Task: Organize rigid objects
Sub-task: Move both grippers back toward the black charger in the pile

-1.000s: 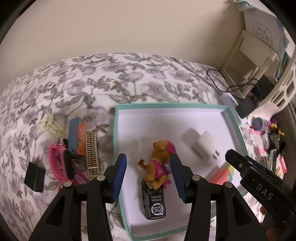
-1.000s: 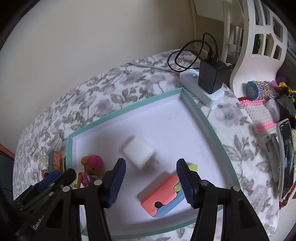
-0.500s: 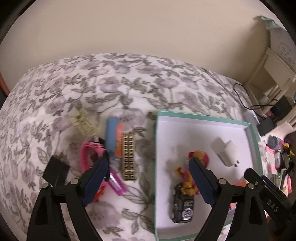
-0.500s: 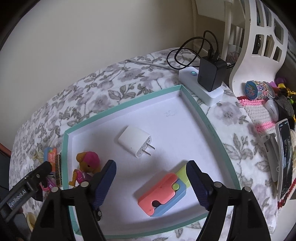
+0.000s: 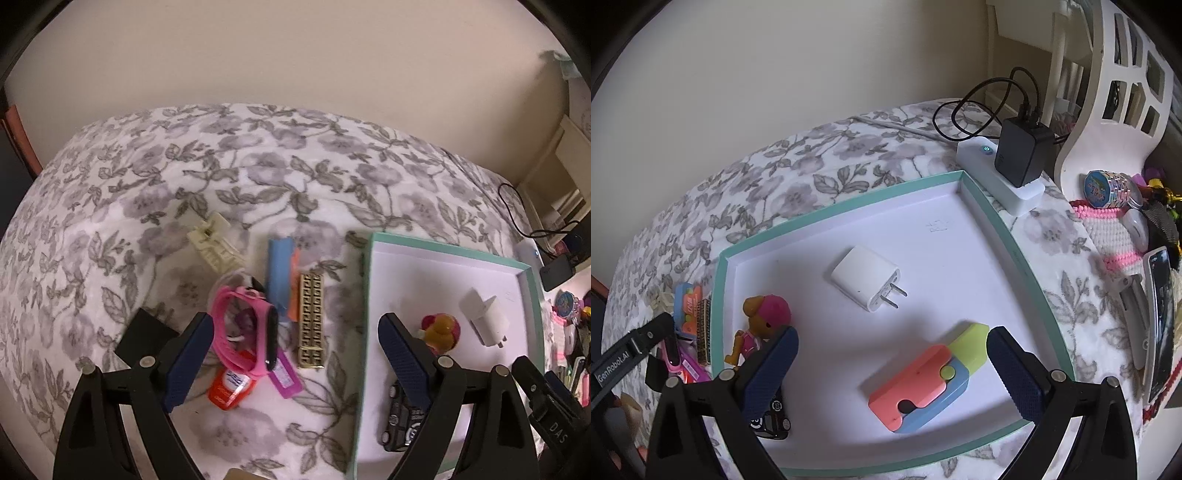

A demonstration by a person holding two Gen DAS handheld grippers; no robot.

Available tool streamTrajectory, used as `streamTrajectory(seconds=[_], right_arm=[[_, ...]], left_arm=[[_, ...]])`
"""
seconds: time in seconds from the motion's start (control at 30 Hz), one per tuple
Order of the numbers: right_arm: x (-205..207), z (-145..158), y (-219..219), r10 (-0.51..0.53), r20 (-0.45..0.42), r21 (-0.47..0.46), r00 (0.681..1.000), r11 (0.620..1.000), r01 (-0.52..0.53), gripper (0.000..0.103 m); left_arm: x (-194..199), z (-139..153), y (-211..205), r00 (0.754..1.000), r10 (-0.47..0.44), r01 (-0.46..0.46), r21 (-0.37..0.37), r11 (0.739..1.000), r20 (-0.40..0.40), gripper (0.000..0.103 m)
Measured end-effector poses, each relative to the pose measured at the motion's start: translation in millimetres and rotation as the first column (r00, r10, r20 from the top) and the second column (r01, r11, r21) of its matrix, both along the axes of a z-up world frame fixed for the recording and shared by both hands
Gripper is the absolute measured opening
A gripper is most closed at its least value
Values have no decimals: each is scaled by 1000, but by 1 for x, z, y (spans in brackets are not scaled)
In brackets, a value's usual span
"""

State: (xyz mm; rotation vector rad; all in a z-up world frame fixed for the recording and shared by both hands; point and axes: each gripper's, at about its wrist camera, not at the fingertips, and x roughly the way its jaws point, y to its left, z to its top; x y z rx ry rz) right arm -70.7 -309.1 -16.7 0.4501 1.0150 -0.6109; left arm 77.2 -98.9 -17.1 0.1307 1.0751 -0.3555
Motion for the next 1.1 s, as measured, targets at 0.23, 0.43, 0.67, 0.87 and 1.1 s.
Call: streamTrajectory(seconds=[0.23, 0.43, 0.67, 0.87, 1.1], right_arm=[[2, -1, 3, 16, -4, -3, 1000, 1000, -16, 103], [6, -1, 10, 48, 8, 14, 999, 999, -48, 103], [22, 2, 39, 145, 63, 69, 987, 986, -149, 103], [41, 8, 69, 204, 108, 83, 973, 973, -214, 103], [65, 10, 110, 284, 153, 113, 947, 947, -302, 103]], left_arm=[[5, 0, 7, 1000, 8, -8, 5, 1000, -2, 91], [16, 0, 23, 998, 38, -39, -19, 999, -44, 91], [37, 17, 78, 981, 193, -193, -40, 980, 11, 91], [52, 26, 136, 944, 324, -319, -80, 944, 59, 91], [61, 28, 183, 904, 416, -407, -103, 908, 98, 91]])
